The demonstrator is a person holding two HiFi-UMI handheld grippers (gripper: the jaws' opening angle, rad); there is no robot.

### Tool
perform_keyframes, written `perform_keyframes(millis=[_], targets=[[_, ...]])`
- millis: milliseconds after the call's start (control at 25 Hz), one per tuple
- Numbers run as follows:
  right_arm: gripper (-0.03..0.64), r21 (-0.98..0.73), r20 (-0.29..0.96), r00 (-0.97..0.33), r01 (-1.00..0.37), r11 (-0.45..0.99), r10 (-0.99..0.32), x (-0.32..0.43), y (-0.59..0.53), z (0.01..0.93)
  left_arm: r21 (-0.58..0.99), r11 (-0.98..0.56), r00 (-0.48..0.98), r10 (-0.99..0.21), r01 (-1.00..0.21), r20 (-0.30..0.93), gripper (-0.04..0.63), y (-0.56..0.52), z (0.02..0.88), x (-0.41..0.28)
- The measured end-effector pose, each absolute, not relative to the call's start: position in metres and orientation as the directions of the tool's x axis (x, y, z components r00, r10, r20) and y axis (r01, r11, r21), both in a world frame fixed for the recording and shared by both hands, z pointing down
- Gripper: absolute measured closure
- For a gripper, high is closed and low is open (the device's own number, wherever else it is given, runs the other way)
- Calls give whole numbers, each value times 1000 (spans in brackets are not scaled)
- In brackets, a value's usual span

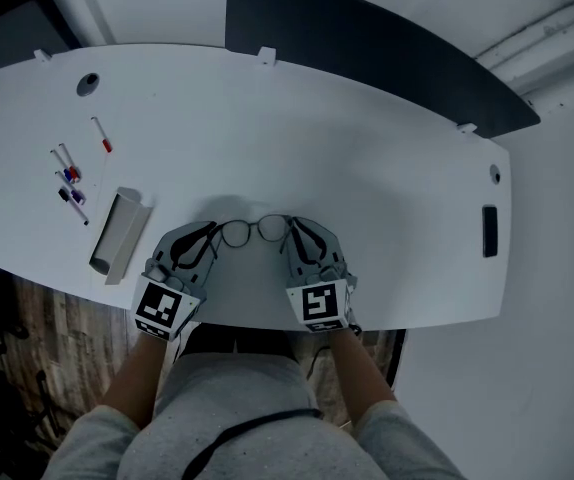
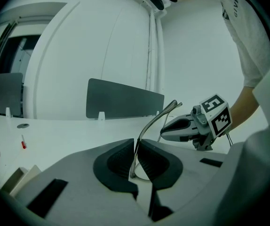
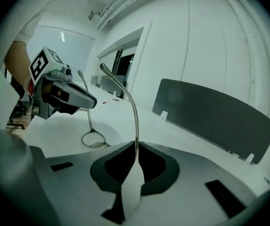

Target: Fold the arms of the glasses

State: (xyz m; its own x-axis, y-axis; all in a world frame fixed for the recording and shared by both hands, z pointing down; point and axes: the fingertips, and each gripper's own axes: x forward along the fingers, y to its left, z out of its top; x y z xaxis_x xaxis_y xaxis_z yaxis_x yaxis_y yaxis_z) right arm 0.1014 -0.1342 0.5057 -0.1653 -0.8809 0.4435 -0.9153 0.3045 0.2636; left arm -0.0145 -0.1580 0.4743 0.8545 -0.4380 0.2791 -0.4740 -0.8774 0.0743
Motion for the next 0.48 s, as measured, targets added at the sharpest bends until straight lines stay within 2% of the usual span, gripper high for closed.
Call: perform_keyframes(millis=[480], targets=[[583,522,504,-122,-746,414,-855,86,-137,516,110,-862,849,-451,-494,275,561,-165,476,-17]])
